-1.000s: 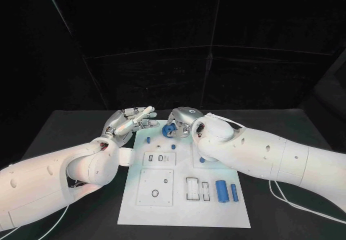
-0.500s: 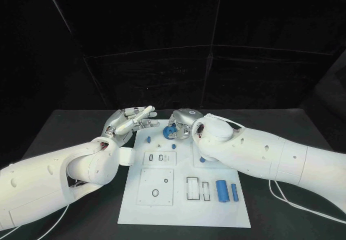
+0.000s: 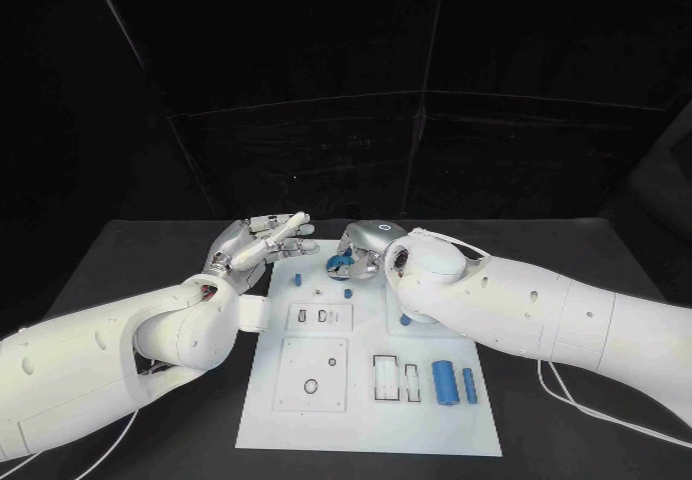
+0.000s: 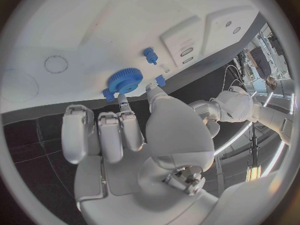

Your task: Assemble the parts on the task board

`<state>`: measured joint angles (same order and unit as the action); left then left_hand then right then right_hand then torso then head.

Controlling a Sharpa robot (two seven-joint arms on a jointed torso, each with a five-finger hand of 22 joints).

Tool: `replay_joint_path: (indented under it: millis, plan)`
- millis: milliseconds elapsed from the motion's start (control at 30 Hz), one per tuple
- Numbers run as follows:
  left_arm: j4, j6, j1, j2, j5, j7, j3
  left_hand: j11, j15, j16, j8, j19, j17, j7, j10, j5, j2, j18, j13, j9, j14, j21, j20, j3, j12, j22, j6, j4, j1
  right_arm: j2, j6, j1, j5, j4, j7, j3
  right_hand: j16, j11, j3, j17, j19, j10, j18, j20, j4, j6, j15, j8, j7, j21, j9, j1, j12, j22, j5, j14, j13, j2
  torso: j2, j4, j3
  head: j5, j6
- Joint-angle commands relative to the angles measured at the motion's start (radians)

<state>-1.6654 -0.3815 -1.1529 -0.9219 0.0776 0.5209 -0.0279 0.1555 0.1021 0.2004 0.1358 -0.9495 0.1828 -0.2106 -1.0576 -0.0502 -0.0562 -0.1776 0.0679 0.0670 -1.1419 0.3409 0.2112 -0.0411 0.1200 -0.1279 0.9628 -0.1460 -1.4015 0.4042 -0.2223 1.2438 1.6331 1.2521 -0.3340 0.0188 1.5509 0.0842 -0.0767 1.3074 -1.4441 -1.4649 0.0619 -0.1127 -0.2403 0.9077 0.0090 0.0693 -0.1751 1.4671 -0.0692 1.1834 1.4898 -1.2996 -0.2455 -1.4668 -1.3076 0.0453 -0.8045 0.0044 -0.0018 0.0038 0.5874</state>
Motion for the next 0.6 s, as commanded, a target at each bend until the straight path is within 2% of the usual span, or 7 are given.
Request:
replay_joint_path:
  millis: [33,167,300,433,567,600]
  plan:
    - [-0.001,0.013,-0.002,0.000,-0.006,0.003,-0.001,0.004,0.006,-0.003,-0.004,-0.002,0.002,-0.003,0.003,-0.003,-0.006,-0.005,-0.001,-0.001,0.002,-0.004,0.007,-0.001,-0.006,0.001,0.001,0.007,-0.006,0.001,0.027,0.002,-0.016,0.000,-0.005,0.000,0.004,0.003,0.023,0.216,0.001,-0.038,-0.008,-0.004,-0.025,0.009,0.002,-0.001,0.002,0.006,-0.001,-0.024,0.001,-0.001,-0.061,-0.094,-0.168,0.000,0.000,-0.0003,0.0001,-0.001,-0.001]
    - [-0.001,0.013,-0.002,0.000,-0.006,0.003,-0.001,0.004,0.006,-0.003,-0.004,-0.002,0.002,-0.003,0.003,-0.003,-0.006,-0.005,-0.001,-0.001,0.002,-0.004,0.007,-0.001,-0.006,0.001,0.001,0.007,-0.006,0.006,0.011,0.002,-0.020,0.001,-0.011,0.000,0.005,0.003,0.043,0.217,0.001,-0.038,-0.008,-0.004,-0.040,0.010,0.002,-0.003,0.002,0.006,0.000,-0.033,0.001,-0.001,-0.083,-0.094,-0.169,-0.006,0.000,-0.0004,-0.0001,-0.001,-0.001]
    - [-0.002,0.013,-0.002,-0.001,-0.006,0.003,-0.001,0.004,0.006,-0.003,-0.004,-0.002,0.002,-0.003,0.003,-0.003,-0.006,-0.005,-0.001,-0.001,0.002,-0.004,0.007,-0.001,-0.006,0.001,0.001,0.007,-0.006,0.020,-0.082,0.001,-0.025,0.012,0.007,0.000,0.005,0.003,0.051,0.218,0.000,-0.042,-0.008,-0.004,-0.039,0.006,0.002,-0.004,0.001,0.006,0.001,-0.028,0.005,-0.002,-0.090,-0.094,-0.174,-0.007,0.001,-0.0017,0.0004,-0.001,-0.002]
    - [-0.001,0.013,-0.002,-0.003,-0.006,0.003,-0.001,0.005,0.006,-0.004,-0.004,-0.002,0.002,-0.004,0.004,-0.003,-0.006,-0.005,-0.001,-0.001,0.002,-0.005,0.007,-0.001,-0.006,0.001,0.001,0.008,-0.007,0.054,-0.197,0.001,-0.076,0.042,0.090,0.000,0.005,0.003,0.060,0.217,0.001,-0.042,-0.008,-0.004,-0.016,0.006,0.002,-0.004,0.001,0.006,0.001,0.021,0.005,-0.002,-0.113,-0.094,-0.174,-0.009,0.001,-0.0035,0.0017,-0.001,-0.005]
    - [0.000,0.013,-0.002,-0.006,-0.006,0.004,-0.001,0.005,0.006,-0.004,-0.004,-0.002,0.002,-0.004,0.004,-0.003,-0.006,-0.005,-0.001,-0.001,0.002,-0.005,0.007,0.000,-0.007,0.001,0.000,0.008,-0.007,0.100,-0.251,0.001,-0.141,0.078,0.161,0.000,0.005,0.003,0.063,0.218,0.000,-0.041,-0.008,-0.004,0.002,0.006,0.002,-0.004,0.001,0.007,0.001,0.058,0.004,-0.003,-0.097,-0.094,-0.173,-0.020,0.002,-0.0051,0.0019,-0.001,-0.008]
    - [0.000,0.013,-0.002,-0.007,-0.006,0.004,-0.001,0.005,0.006,-0.004,-0.004,-0.002,0.002,-0.004,0.004,-0.003,-0.006,-0.005,-0.001,-0.001,0.002,-0.005,0.007,0.000,-0.007,0.001,0.000,0.008,-0.007,0.119,-0.260,0.001,-0.164,0.091,0.179,0.000,0.005,0.003,0.062,0.219,0.000,-0.041,-0.008,-0.004,0.009,0.005,0.002,-0.005,0.001,0.007,0.001,0.070,0.004,-0.003,-0.094,-0.094,-0.173,-0.021,0.003,-0.0072,0.0024,-0.002,-0.009]
